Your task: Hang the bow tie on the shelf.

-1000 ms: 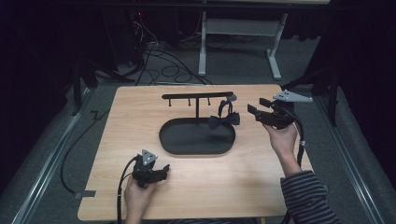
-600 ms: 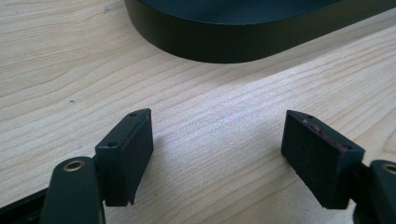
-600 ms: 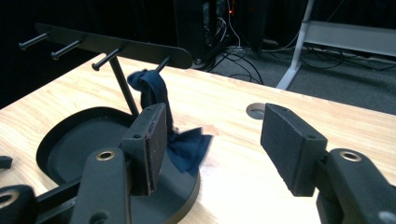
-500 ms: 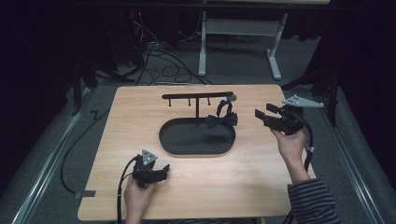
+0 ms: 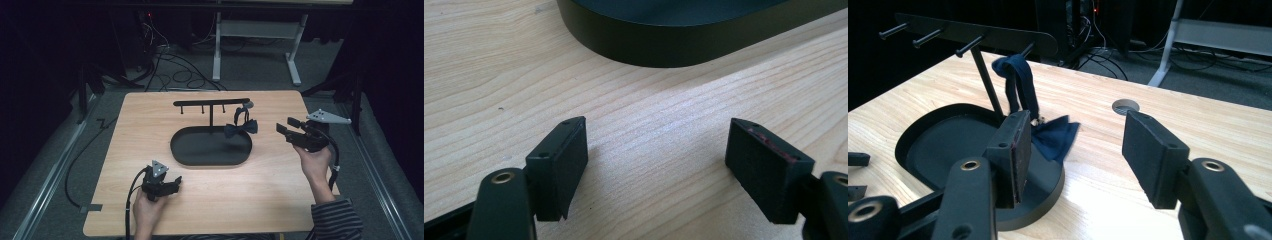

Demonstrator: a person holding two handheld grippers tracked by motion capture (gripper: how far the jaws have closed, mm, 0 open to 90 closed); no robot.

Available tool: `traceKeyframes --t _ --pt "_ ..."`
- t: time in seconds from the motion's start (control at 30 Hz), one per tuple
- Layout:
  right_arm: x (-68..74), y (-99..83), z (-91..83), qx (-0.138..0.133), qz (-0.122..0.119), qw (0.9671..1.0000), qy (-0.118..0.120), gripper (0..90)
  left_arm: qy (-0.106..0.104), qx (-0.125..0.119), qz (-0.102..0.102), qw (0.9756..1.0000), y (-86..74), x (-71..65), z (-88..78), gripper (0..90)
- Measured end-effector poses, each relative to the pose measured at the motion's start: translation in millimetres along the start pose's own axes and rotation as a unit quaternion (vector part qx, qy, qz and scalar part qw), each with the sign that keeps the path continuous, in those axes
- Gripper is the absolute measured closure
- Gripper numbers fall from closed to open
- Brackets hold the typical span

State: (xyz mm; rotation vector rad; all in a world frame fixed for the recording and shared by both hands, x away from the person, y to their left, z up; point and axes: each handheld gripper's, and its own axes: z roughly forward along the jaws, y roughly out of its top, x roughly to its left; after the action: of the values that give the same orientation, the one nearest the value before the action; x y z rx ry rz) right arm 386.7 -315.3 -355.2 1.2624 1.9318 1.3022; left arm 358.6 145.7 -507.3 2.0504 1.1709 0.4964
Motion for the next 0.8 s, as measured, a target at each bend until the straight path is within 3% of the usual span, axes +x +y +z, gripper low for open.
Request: traceKeyframes --t 0.8 --pt "-1.5 -24.3 -24.6 0.018 0.002 0.9998 -0.002 47.5 0.000 0.000 0.000 1.0000 0.0 0.0 0.0 25.5"
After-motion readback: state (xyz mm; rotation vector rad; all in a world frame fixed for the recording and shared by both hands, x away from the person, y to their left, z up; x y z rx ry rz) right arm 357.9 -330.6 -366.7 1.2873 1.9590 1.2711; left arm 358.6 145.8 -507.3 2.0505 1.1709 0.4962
